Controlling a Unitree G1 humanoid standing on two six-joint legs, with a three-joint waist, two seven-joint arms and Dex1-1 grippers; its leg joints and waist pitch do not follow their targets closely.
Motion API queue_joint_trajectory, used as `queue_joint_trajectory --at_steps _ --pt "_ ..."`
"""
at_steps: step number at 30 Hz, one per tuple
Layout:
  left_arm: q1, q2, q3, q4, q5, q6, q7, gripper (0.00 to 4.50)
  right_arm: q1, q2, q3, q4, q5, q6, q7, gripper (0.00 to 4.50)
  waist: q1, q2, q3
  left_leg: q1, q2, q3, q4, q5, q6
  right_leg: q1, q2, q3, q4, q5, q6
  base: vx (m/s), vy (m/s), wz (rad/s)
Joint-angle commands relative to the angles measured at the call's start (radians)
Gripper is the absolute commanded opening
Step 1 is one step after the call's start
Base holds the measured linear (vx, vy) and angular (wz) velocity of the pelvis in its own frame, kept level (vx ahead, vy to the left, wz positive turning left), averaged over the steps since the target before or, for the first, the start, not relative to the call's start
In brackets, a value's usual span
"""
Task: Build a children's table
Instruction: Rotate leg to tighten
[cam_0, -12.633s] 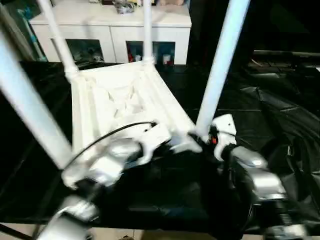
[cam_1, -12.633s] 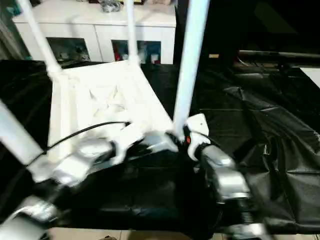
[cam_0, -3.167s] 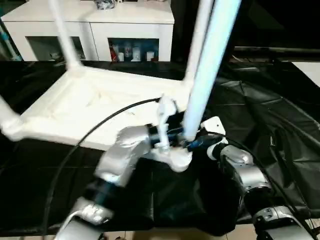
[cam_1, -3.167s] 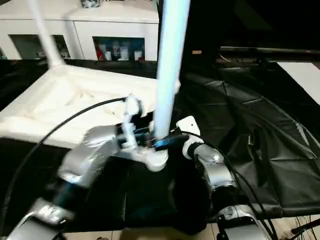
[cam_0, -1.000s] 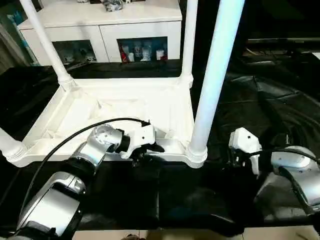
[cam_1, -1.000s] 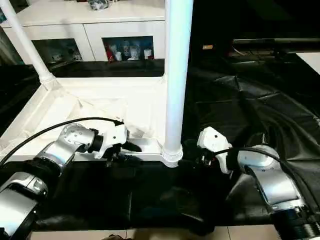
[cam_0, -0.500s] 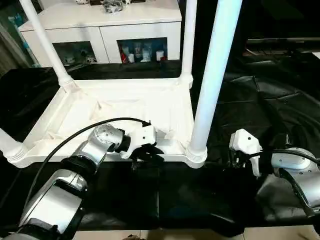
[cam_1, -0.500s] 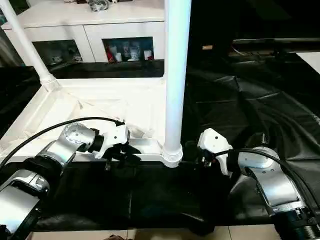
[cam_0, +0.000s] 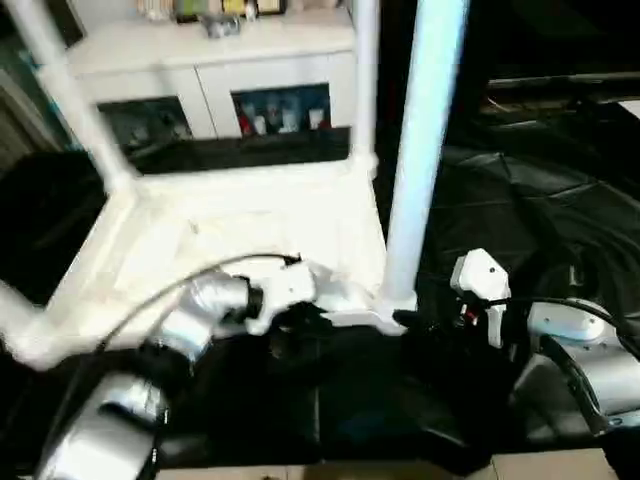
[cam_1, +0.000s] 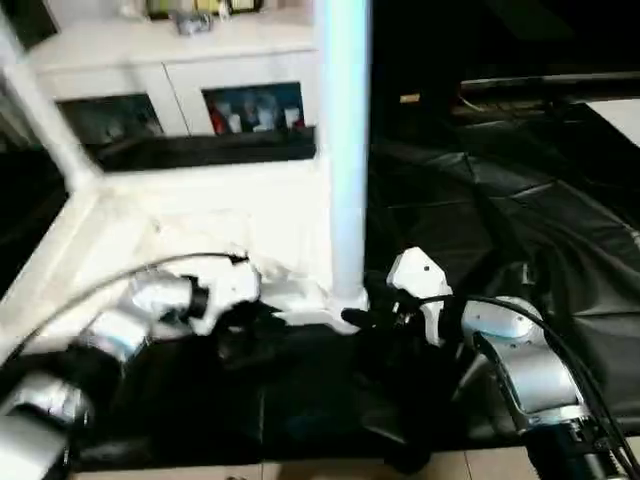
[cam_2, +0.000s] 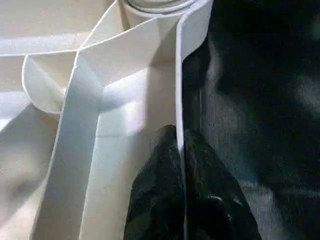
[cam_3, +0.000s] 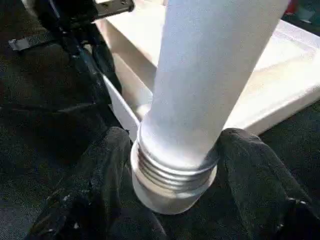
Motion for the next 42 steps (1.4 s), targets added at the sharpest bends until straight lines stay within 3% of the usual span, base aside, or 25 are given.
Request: queue_joint_trajectory --at_steps 1,2,4,5,6,7,9,10,11,12,13,14,15,19,28,31,34,42 --pt "0.056 -0.011 0.015 0.013 -0.011 0.054 0.067 0.03 0.002 0.002 0.018 0.002 -0.008 -0.014 0.006 3.10 0.007 -0.047 -0.046 0.008 0.074 -0.044 -0.073 -0.258 0.074 0.026 -0.081 0.040 -0.090 -0.425 -0.198 0.000 0.000 0.00" --pt "0.062 -0.011 0.015 -0.009 -0.010 0.068 0.068 0.03 -0.001 0.003 0.023 0.009 -0.015 -0.021 0.007 3.10 0.005 -0.046 -0.045 0.008 0.073 -0.045 -0.074 -0.264 0.071 0.024 -0.079 0.039 -0.091 -0.443 -0.191 0.000 0.000 0.00" --pt "0.079 -0.010 0.017 -0.073 -0.019 0.091 0.052 0.03 -0.018 0.013 0.034 0.043 -0.039 -0.046 -0.006 3.10 0.002 -0.053 -0.044 0.007 0.074 -0.047 -0.078 -0.276 0.063 0.023 -0.081 0.039 -0.094 -0.478 -0.174 0.000 0.000 0.00" --pt "0.083 -0.010 0.018 -0.088 -0.024 0.096 0.046 0.03 -0.025 0.017 0.036 0.054 -0.046 -0.053 -0.012 3.10 0.000 -0.048 -0.045 0.009 0.073 -0.048 -0.079 -0.285 0.060 0.020 -0.079 0.038 -0.095 -0.484 -0.170 0.000 0.000 0.00" --pt "0.094 -0.006 0.016 -0.122 -0.032 0.095 0.023 0.03 -0.046 0.035 0.039 0.085 -0.060 -0.079 -0.038 3.10 -0.003 -0.057 -0.045 0.010 0.073 -0.046 -0.078 -0.289 0.058 0.018 -0.077 0.039 -0.096 -0.476 -0.170 0.000 0.000 0.00" --pt "0.094 -0.006 0.016 -0.122 -0.032 0.095 0.023 0.03 -0.046 0.035 0.039 0.085 -0.060 -0.079 -0.038 3.10 -0.005 -0.052 -0.048 0.007 0.073 -0.048 -0.079 -0.278 0.058 0.019 -0.079 0.039 -0.091 -0.450 -0.178 0.000 0.000 0.00" --pt "0.102 0.002 0.017 -0.152 -0.025 0.108 0.034 0.03 -0.079 0.065 0.036 0.122 -0.060 -0.077 -0.067 3.10 -0.009 -0.075 -0.048 0.004 0.071 -0.043 -0.077 -0.257 0.073 0.021 -0.077 0.039 -0.089 -0.412 -0.185 0.000 0.000 0.00" --pt "0.107 0.004 0.021 -0.163 -0.025 0.113 0.046 0.03 -0.100 0.087 0.039 0.141 -0.056 -0.074 -0.076 3.10 -0.009 -0.081 -0.050 0.002 0.071 -0.043 -0.075 -0.239 0.081 0.022 -0.079 0.038 -0.085 -0.397 -0.189 0.000 0.000 0.00" --pt "0.108 0.004 0.024 -0.167 -0.026 0.115 0.050 0.03 -0.108 0.096 0.040 0.148 -0.054 -0.071 -0.079 3.10 -0.009 -0.075 -0.050 -0.001 0.069 -0.045 -0.074 -0.225 0.084 0.024 -0.081 0.038 -0.081 -0.389 -0.190 0.000 0.000 0.00" --pt "0.115 0.008 0.027 -0.180 -0.027 0.122 0.054 0.03 -0.120 0.108 0.046 0.157 -0.051 -0.069 -0.076 3.10 -0.011 -0.080 -0.050 -0.004 0.070 -0.045 -0.075 -0.211 0.086 0.025 -0.080 0.036 -0.081 -0.381 -0.188 0.000 0.000 0.00" --pt "0.122 0.011 0.028 -0.193 -0.026 0.130 0.058 0.03 -0.126 0.112 0.048 0.162 -0.047 -0.067 -0.070 3.10 -0.010 -0.091 -0.051 -0.002 0.073 -0.044 -0.076 -0.206 0.087 0.024 -0.079 0.036 -0.079 -0.366 -0.188 0.000 0.000 0.00" --pt "0.125 0.013 0.029 -0.200 -0.026 0.135 0.061 0.03 -0.130 0.114 0.048 0.165 -0.044 -0.066 -0.066 3.10 -0.007 -0.089 -0.053 0.001 0.074 -0.043 -0.075 -0.196 0.089 0.021 -0.078 0.038 -0.077 -0.335 -0.194 0.000 0.000 0.00" --pt "0.132 0.016 0.031 -0.215 -0.024 0.146 0.062 0.03 -0.136 0.117 0.048 0.172 -0.039 -0.069 -0.057 3.10 -0.007 -0.096 -0.055 0.001 0.074 -0.041 -0.073 -0.188 0.092 0.022 -0.077 0.038 -0.075 -0.312 -0.198 0.000 0.000 0.00" --pt "0.160 0.033 0.037 -0.266 -0.023 0.169 0.060 0.03 -0.156 0.128 0.046 0.204 -0.034 -0.086 -0.039 3.10 -0.006 -0.104 -0.058 -0.003 0.074 -0.038 -0.070 -0.147 0.119 0.022 -0.076 0.037 -0.064 -0.193 -0.232 0.000 0.000 0.00" --pt "0.150 0.059 0.041 -0.277 -0.014 0.181 0.045 0.03 -0.178 0.159 0.047 0.249 -0.017 -0.115 -0.015 3.10 -0.006 -0.103 -0.058 0.000 0.073 -0.038 -0.069 -0.170 0.098 0.026 -0.076 0.038 -0.062 -0.182 -0.249 0.000 0.000 0.00" --pt "0.144 0.068 0.034 -0.277 -0.007 0.189 0.033 0.03 -0.180 0.170 0.044 0.265 -0.014 -0.124 -0.012 3.10 -0.006 -0.098 -0.058 0.002 0.074 -0.037 -0.068 -0.163 0.097 0.025 -0.074 0.038 -0.059 -0.153 -0.261 0.000 0.000 0.00" --pt "0.137 0.075 0.026 -0.276 -0.007 0.201 0.018 0.00 -0.185 0.187 0.033 0.280 -0.001 -0.136 -0.006 2.75 -0.006 -0.097 -0.059 0.003 0.074 -0.037 -0.067 -0.164 0.097 0.026 -0.073 0.037 -0.058 -0.139 -0.272 0.000 0.000 0.00" --pt "0.121 0.080 0.023 -0.258 -0.002 0.204 0.008 0.00 -0.195 0.204 0.044 0.316 -0.006 -0.161 0.015 2.64 -0.006 -0.096 -0.058 0.003 0.074 -0.038 -0.069 -0.186 0.081 0.027 -0.074 0.037 -0.059 -0.160 -0.273 0.000 0.000 0.00"
